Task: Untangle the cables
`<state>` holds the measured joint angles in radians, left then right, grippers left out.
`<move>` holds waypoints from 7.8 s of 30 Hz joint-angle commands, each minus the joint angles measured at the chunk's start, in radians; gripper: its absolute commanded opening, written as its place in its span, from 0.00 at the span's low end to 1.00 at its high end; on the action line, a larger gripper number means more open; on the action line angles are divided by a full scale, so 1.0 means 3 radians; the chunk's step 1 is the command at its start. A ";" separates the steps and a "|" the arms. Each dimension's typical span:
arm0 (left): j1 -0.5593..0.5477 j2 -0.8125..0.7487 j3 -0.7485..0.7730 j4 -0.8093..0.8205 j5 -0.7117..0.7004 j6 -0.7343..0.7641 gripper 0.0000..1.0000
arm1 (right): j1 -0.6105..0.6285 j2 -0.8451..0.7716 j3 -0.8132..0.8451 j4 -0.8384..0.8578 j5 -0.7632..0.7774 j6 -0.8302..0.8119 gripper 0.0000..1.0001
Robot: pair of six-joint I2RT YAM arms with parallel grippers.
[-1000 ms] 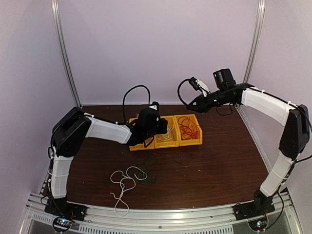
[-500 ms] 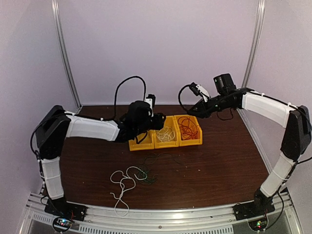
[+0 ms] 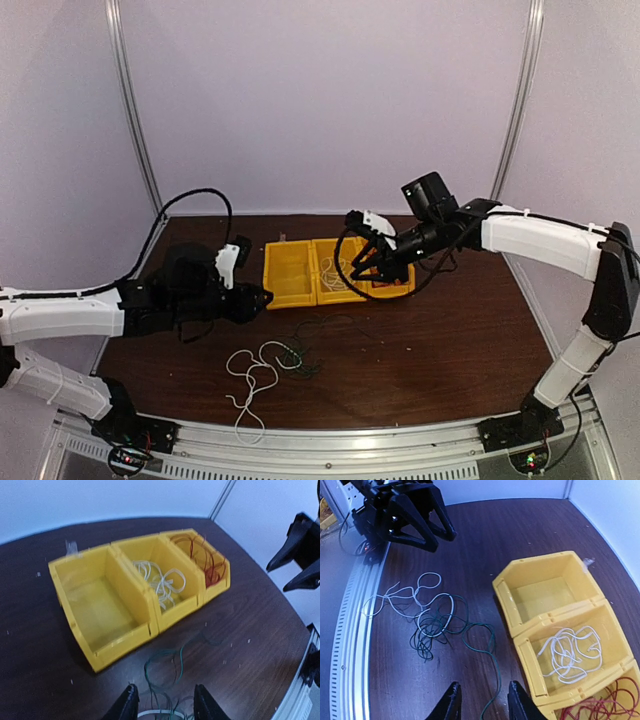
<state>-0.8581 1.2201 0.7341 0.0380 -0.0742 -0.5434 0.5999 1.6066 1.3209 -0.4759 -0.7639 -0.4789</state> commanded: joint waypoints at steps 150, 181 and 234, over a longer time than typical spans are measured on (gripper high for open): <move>-0.0029 0.2350 0.5715 -0.0055 -0.0760 0.1849 0.00 | -0.1674 -0.0798 -0.1357 -0.0288 0.0364 -0.0949 0.47; -0.0034 0.1591 0.4528 -0.0017 -0.0476 0.1228 0.00 | 0.0298 0.0697 0.0425 0.1579 0.0480 0.1379 0.00; 0.0191 0.2210 0.2344 0.0715 -0.0853 0.0078 0.00 | -0.0092 0.1386 0.0575 0.1012 0.0610 0.0915 0.31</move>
<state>-0.8082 1.8519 1.4303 0.1703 -0.3809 -0.4900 0.5884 2.1204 1.5551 -0.1593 -0.5644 -0.1864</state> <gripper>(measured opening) 0.011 0.290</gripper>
